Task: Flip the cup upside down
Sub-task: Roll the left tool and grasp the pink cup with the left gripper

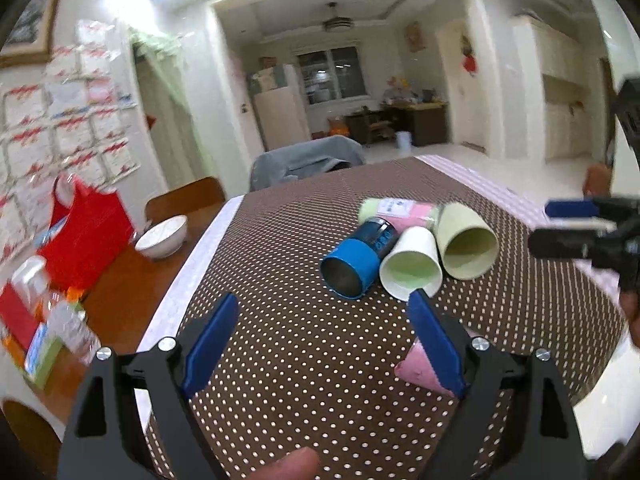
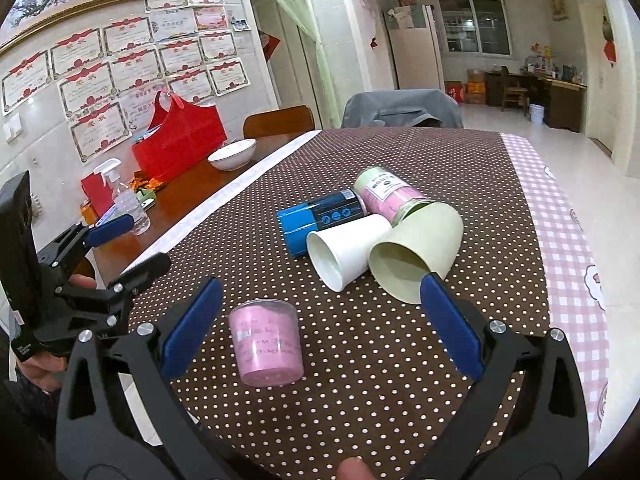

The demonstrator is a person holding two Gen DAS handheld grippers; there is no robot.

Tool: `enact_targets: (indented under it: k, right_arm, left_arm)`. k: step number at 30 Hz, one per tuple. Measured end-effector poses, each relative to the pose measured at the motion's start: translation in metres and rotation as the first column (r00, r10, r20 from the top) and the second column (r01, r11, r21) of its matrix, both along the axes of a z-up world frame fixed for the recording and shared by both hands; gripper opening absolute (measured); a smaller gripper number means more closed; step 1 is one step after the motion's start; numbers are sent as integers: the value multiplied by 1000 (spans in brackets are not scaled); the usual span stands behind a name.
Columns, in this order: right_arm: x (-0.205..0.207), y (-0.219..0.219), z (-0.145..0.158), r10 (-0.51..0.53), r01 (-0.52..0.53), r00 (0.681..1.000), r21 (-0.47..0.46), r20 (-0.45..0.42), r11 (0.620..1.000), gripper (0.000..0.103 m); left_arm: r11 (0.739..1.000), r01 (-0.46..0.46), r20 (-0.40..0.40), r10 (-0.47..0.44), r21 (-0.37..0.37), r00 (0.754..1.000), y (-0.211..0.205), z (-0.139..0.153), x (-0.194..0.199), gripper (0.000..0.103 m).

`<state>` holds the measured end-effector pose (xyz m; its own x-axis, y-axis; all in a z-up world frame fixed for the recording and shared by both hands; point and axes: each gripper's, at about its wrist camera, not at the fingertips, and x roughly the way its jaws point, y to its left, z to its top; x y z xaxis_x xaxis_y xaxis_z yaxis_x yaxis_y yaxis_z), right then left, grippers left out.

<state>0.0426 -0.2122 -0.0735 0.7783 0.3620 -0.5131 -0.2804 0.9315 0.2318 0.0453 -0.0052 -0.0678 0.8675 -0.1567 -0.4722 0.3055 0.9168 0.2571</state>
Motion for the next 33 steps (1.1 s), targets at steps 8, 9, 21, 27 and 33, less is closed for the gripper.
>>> enact_targets:
  k: [8, 9, 21, 27, 33]
  right_arm:
    - [5, -15, -7, -30, 30, 999, 7, -22, 1000, 97]
    - [6, -17, -8, -33, 33, 999, 9, -25, 999, 97]
    - [16, -30, -20, -68, 69, 995, 16, -70, 997, 97]
    - [17, -35, -21, -88, 90, 993, 23, -76, 996, 97]
    - [15, -41, -23, -100, 103, 992, 33, -79, 994, 97]
  left_arm:
    - [906, 322, -57, -319, 276, 946, -32, -22, -6, 85]
    - [870, 378, -81, -372, 318, 925, -36, -27, -8, 85]
    - [573, 714, -364, -615, 402, 699, -56, -47, 14, 85]
    - [274, 825, -501, -686, 494, 528, -62, -61, 6, 85]
    - [78, 822, -563, -691, 564, 452, -77, -82, -13, 85]
